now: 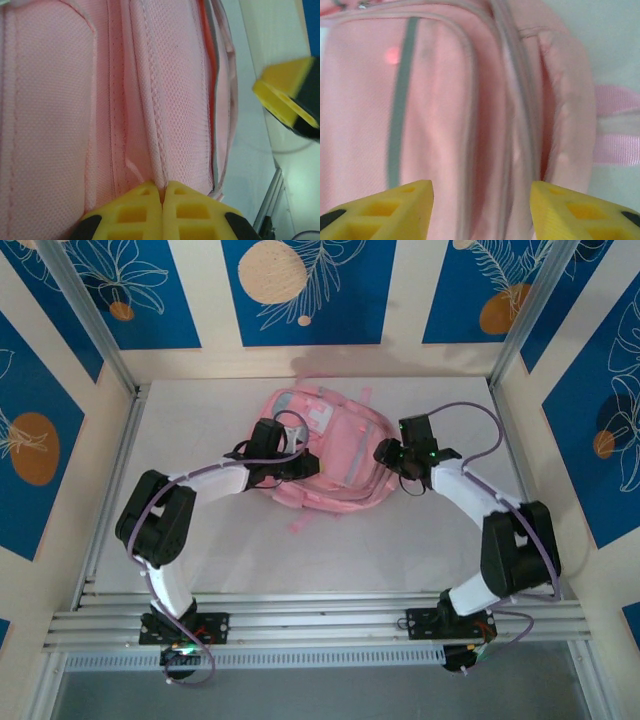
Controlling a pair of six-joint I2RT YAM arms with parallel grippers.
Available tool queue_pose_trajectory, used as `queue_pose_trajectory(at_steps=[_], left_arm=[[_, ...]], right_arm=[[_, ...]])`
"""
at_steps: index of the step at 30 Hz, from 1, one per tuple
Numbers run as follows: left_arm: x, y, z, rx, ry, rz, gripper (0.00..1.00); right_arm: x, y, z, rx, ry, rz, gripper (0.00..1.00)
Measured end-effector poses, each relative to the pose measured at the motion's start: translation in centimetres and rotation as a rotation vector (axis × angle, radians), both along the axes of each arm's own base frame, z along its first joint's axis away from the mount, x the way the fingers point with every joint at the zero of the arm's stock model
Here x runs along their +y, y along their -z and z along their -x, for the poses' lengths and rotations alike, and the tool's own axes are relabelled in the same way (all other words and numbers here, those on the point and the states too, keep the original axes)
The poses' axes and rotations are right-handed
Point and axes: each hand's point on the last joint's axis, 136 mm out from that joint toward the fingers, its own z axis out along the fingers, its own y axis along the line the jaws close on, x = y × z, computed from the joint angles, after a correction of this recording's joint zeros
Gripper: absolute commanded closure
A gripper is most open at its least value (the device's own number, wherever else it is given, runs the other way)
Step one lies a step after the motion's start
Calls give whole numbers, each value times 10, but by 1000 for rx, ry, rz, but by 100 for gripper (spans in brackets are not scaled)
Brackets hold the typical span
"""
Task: Pack the student bag
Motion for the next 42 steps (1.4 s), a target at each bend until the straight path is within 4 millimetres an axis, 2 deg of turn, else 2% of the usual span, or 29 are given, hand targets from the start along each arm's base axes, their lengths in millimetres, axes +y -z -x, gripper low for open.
queue_pose_trajectory(at_steps=[3,6,8,11,16,19,22,28,31,36,37,42], left_arm=[[-1,-4,-2,7,-16,21,100],[-3,-8,-5,18,-32,46,100],[-5,-11,-6,21,-40,63,100],[-5,-12,-7,28,-50,82,100],[-6,-9,-5,34,-61,98,100],[-5,-8,-5,39,-68,107,100],[-5,-7,-5,37,-74,109,100],[-6,-7,-6,34,-86,118,100],[-6,-8,-7,34,-92,122,100],[-4,-8,-11,18,-116,118,100],[-3,-8,-12,18,-119,116,100],[-2,-6,-12,12,-123,109,100]], right_arm=[[19,-27,26,-63,-51,-17,41],[43,-37,49,-87,-110,-57,42],[60,-31,61,-67,-147,-80,43],[84,-8,74,-13,-188,-94,46],[112,24,74,47,-201,-102,50],[117,41,67,62,-177,-91,53],[119,50,58,71,-148,-77,56],[124,50,47,45,-108,-69,58],[124,50,43,43,-87,-39,69],[115,59,39,56,-54,58,97],[114,59,39,56,-53,71,100],[111,58,43,49,-159,163,100]])
